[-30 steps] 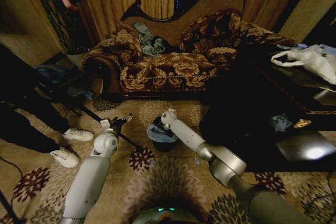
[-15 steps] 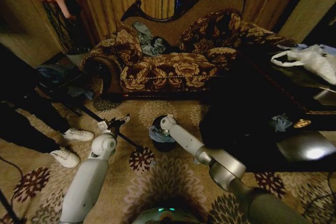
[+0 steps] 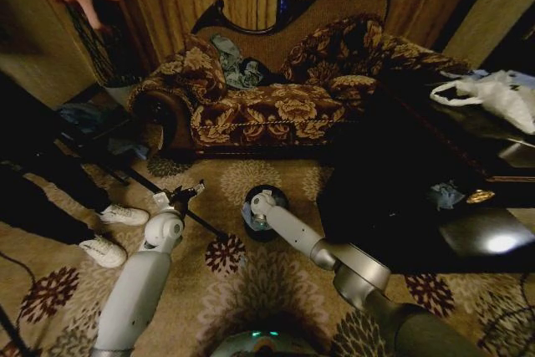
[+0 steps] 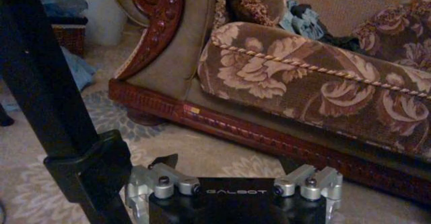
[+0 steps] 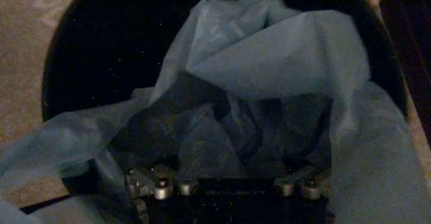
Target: Place a garbage bag over the trash bin.
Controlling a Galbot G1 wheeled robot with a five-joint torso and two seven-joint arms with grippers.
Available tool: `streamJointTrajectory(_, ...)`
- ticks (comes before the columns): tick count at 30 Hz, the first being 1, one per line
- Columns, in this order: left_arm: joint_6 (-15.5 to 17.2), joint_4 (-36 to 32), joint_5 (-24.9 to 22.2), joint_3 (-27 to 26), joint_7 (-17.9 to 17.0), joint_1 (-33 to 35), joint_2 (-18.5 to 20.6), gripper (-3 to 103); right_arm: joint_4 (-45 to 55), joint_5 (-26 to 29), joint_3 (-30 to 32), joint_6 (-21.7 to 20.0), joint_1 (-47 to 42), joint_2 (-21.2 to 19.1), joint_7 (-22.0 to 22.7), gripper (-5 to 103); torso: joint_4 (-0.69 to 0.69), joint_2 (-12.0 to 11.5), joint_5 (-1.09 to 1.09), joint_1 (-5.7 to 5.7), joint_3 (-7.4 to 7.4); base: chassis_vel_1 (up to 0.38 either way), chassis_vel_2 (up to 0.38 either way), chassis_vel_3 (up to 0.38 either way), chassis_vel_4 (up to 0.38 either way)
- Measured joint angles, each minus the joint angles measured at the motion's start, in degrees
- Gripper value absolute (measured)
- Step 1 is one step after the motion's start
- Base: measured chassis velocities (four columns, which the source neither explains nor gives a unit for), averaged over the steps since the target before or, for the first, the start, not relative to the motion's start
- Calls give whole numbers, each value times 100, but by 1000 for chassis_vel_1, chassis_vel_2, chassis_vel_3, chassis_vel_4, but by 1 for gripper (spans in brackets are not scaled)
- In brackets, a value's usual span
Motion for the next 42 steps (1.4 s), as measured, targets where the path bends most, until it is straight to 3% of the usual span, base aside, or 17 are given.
streamJointTrajectory(10,-48,30,-35,-45,50,109,60,100,378,-209,566,116,98,-1,-77,100,-1,0,-2,0,0,0,0,0,0)
streamJointTrajectory(16,-63,41,-40,-16,47,68,49,100,900,-349,477,187,50,0,-33,100,2,0,-2,0,1,0,0,0,0)
streamJointTrajectory(26,-77,-32,-302,187,-68,-228,14,100,2208,-1106,144,525,-110,-27,-528,100,3,0,0,0,0,0,0,0,0)
streamJointTrajectory(34,-81,-209,-446,414,-77,-274,-71,100,3248,-1393,139,782,-50,-594,-643,100,3,0,-1,0,0,0,0,0,0)
streamJointTrajectory(38,84,-395,-819,733,-201,-400,-75,100,3971,-1973,513,967,-151,-1259,-838,100,-1,0,0,0,0,0,0,0,0)
streamJointTrajectory(39,84,-395,-819,733,-201,-400,-75,100,3971,-1973,513,967,-151,-1259,-838,100,-1,0,0,0,0,0,0,0,0)
streamJointTrajectory(40,155,-468,-904,776,-242,-402,-74,100,4052,-2216,632,1043,-194,-1390,-984,100,0,0,1,0,1,0,0,0,0)
streamJointTrajectory(42,351,-560,-1033,970,-295,-457,-55,100,4294,-2908,925,1515,-408,-1953,-1750,100,2,0,2,0,0,0,0,0,0)
